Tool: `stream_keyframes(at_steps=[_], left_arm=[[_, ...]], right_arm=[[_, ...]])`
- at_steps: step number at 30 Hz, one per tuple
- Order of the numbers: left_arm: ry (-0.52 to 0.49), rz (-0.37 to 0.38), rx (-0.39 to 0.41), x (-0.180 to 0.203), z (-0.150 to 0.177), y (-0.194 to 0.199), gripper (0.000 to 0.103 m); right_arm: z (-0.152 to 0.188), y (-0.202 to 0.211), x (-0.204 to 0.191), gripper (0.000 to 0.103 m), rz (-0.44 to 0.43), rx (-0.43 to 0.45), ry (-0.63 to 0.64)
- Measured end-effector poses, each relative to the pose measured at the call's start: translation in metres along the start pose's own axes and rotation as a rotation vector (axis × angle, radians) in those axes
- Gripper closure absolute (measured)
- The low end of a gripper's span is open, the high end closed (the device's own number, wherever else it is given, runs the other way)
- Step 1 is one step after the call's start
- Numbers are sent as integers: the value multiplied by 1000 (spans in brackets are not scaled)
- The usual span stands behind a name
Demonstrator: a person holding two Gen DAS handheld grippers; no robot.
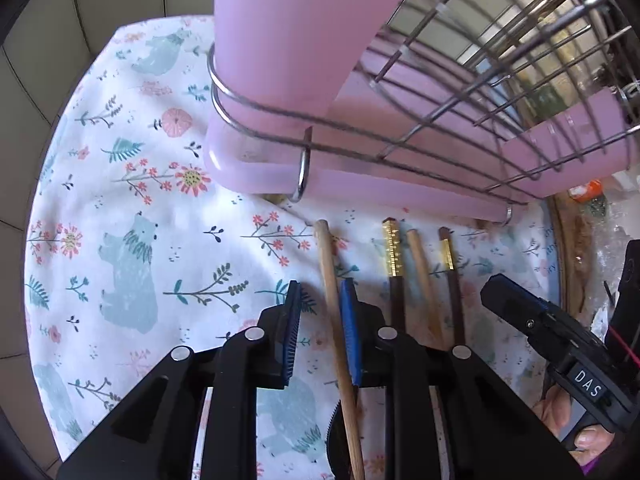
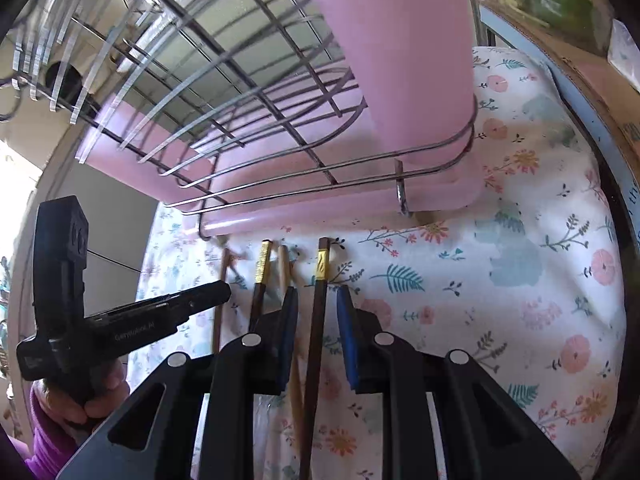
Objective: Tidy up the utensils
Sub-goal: 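Grasp a light wooden chopstick with left tool while right tool grasps gold-tipped chopstick, then lift the wooden chopstick with left tool while right tool lifts its chopstick over cup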
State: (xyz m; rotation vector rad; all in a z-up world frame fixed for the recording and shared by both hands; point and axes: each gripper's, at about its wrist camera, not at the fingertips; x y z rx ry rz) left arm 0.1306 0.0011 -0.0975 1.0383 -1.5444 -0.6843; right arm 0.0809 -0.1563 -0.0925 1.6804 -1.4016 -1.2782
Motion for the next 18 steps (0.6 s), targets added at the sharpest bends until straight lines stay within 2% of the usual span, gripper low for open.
stream_keyframes(at_steps=[1, 2, 7, 8, 9, 14, 18], left_arm=[[-3, 0, 7, 0, 0, 0, 93], [-7, 5, 10, 1, -1, -1, 95], [30, 64, 19, -8, 1, 9, 97], [32, 74, 27, -9, 1, 14, 97], [34, 85, 34, -11, 1, 18, 97], [58, 147, 71, -15, -1, 39, 97], [49, 185, 100, -11, -1, 55, 97]], right_arm=[[-1, -4, -1, 83, 4, -10, 0], [-1, -6, -2, 83, 7, -17, 2], [-4, -26, -10, 84, 39, -49, 0], [-5, -30, -13, 88, 41, -51, -3], [-5, -34, -14, 96, 39, -53, -6], [-5, -35, -17, 96, 27, -27, -25], [2, -10, -13, 96, -5, 36, -33]])
Point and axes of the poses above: each gripper's, at about its wrist camera, not at the fingertips, and y roughly against the way its jaws point, x to its right, z to its underside, and after that the axes turned 11 degrees about z, right-handed
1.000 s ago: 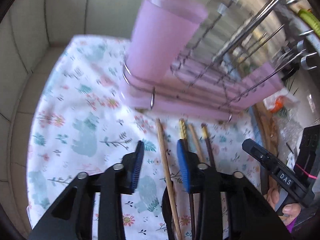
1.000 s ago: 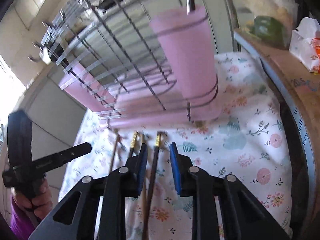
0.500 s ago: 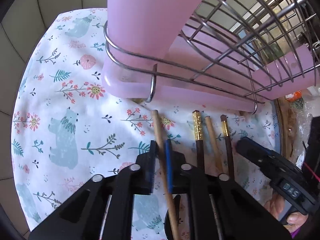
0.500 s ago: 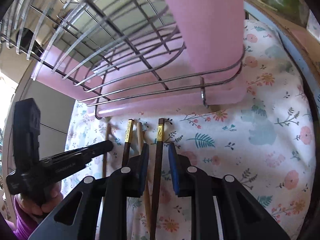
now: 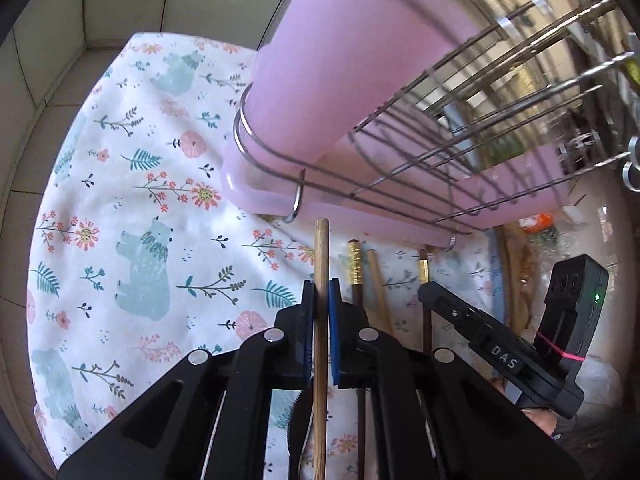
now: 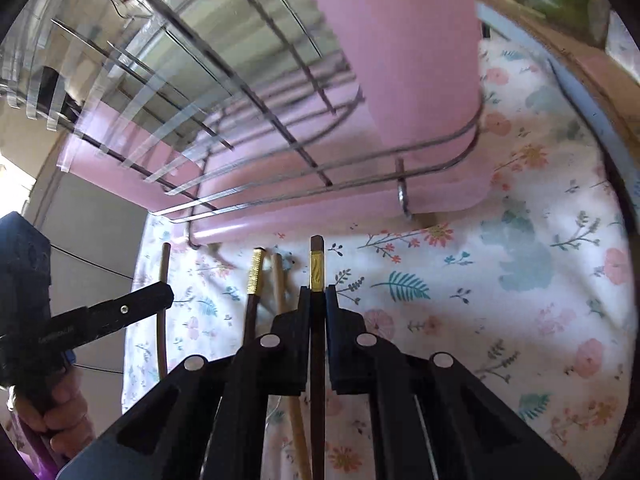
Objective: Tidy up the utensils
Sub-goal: 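Lift the wooden chopstick with left tool while right tool lifts its chopstick over cup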
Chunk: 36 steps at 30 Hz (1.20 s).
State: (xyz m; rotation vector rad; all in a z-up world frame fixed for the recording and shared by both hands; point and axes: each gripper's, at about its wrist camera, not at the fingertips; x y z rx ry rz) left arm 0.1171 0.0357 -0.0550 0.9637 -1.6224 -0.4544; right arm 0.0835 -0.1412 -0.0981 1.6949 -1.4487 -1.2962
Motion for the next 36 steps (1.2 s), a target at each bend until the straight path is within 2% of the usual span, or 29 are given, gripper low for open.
stream_keyframes(at_steps=[6, 16, 23, 27, 33, 36], left_arm=[[-50, 56, 99, 13, 8, 37, 97], [-152, 51, 324, 45, 18, 105, 97], [-232, 35, 501, 71, 2, 150, 97], [-247, 55, 601, 82, -9, 174, 97], [-288, 42, 833, 101, -27, 195, 97], [-310, 28, 961, 109, -34, 199, 97]], right_arm=[[10, 51, 6, 97, -62, 159, 5], [3, 149, 18, 97, -84, 450, -21], [-12, 218, 20, 97, -58, 647, 7], [-25, 243, 17, 97, -57, 735, 13], [-46, 273, 7, 97, -4, 905, 17], [-55, 287, 8, 97, -5, 982, -1]])
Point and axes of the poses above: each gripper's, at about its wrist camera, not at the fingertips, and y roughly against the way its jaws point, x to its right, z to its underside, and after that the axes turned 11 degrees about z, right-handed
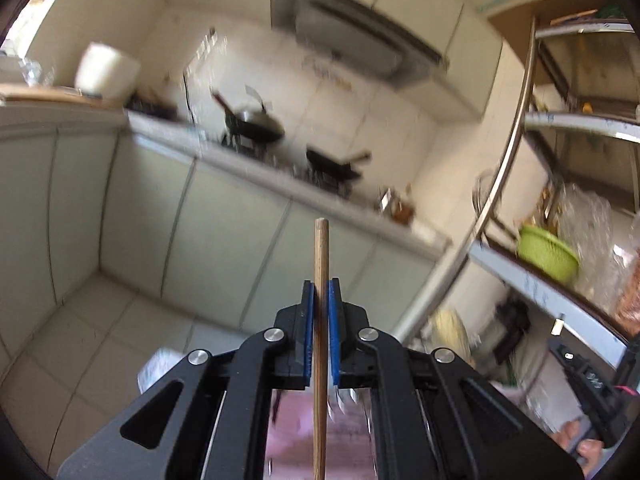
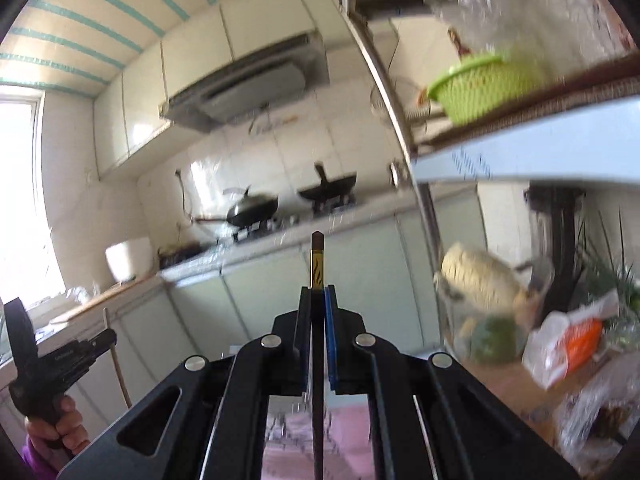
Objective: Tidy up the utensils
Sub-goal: 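Lift the wooden chopstick with left tool while right tool lifts its chopstick over cup, then open both tools to drop the chopsticks into the pink cup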
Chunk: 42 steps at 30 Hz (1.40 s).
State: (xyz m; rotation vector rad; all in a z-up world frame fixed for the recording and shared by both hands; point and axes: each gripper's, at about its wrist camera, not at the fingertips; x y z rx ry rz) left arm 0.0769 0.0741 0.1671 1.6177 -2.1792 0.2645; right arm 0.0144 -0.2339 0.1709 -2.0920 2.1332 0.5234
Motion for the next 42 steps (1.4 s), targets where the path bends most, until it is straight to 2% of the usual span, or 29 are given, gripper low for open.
stream_keyframes(at_steps=[4, 7, 11, 16, 22, 29, 39, 42], left_arm=[[-52, -21, 128, 7, -6, -8, 97], [-91, -55, 183, 11, -5, -16, 97], [-157, -82, 247, 15, 3, -29, 97], [-228, -105, 259, 14, 19, -43, 97], [-226, -109, 189, -1, 48, -50, 97], [-200, -95, 90, -16, 69, -43, 97], [-95, -80, -84, -38, 85, -47, 97], [-78, -90, -136, -41, 83, -49, 96]], right_arm=[[-17, 0, -1, 97, 23, 128, 13], [-23, -1, -2, 97, 48, 212, 25], [-24, -16, 1, 97, 59, 243, 20], [-16, -38, 1, 97, 88, 249, 41], [10, -61, 10, 97, 123, 185, 44], [44, -70, 18, 97, 114, 42, 44], [83, -82, 20, 97, 121, -143, 80], [90, -92, 21, 92, 109, -231, 91]])
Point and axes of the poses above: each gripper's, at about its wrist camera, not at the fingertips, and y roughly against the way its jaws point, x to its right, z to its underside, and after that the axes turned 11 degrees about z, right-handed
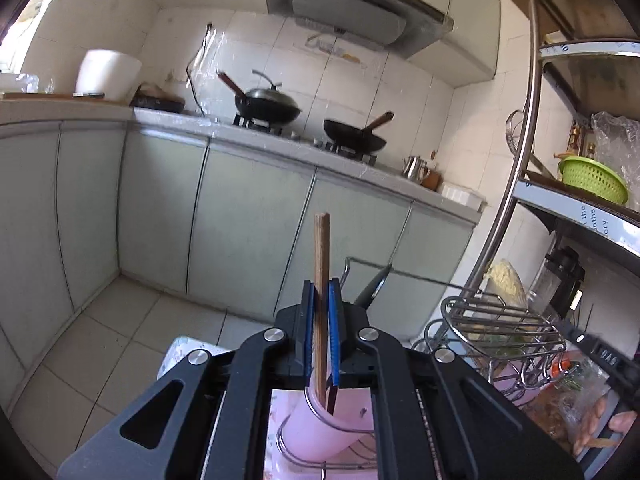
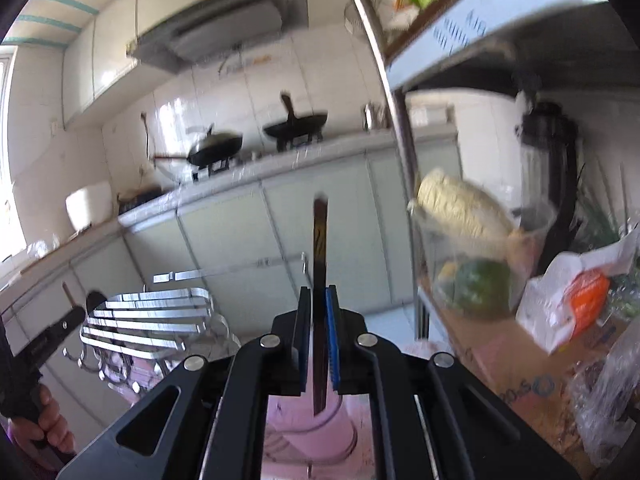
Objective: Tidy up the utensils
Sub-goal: 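Open both tools to drop the chopsticks into the pink cup, then grasp the black serrated knife with left tool while right tool grasps a light wooden chopstick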
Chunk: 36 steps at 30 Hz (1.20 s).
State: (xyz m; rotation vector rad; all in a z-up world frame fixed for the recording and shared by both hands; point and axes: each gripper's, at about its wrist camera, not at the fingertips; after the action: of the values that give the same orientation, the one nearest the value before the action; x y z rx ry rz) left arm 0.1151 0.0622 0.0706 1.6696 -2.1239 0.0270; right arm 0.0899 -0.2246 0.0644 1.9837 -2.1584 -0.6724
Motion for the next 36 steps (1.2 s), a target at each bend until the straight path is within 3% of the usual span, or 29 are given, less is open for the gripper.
stream_keyframes(at_steps=[2, 4, 5, 9, 12, 18, 26, 31, 36], left_arm=[[22, -3, -45, -4, -1, -1, 92], [44, -9, -52, -8, -4, 5, 75], [49, -14, -47, -8, -6, 8, 73], [23, -28, -45, -8, -9, 29, 69], [5, -14, -86, -5, -5, 42, 68], [-60, 47, -283, 9, 27, 55, 68], [-4, 159, -702, 15, 107, 48, 68], [1, 158, -914, 22, 148, 37, 68], [-66, 101, -1013, 30, 176, 23, 68]], right_arm=[[3, -6, 1, 87, -6, -53, 4], [4, -4, 3, 78, -13, -73, -10], [5, 1, 4, 72, -18, -70, -16], [9, 22, 4, 70, -19, -62, -9], [19, 31, 2, 70, -29, -103, 2], [59, 35, -8, 70, -92, -252, 17], [112, 28, -22, 75, -138, -426, 53], [134, 24, -25, 79, -146, -516, 63], [146, 18, -28, 80, -174, -598, 51]])
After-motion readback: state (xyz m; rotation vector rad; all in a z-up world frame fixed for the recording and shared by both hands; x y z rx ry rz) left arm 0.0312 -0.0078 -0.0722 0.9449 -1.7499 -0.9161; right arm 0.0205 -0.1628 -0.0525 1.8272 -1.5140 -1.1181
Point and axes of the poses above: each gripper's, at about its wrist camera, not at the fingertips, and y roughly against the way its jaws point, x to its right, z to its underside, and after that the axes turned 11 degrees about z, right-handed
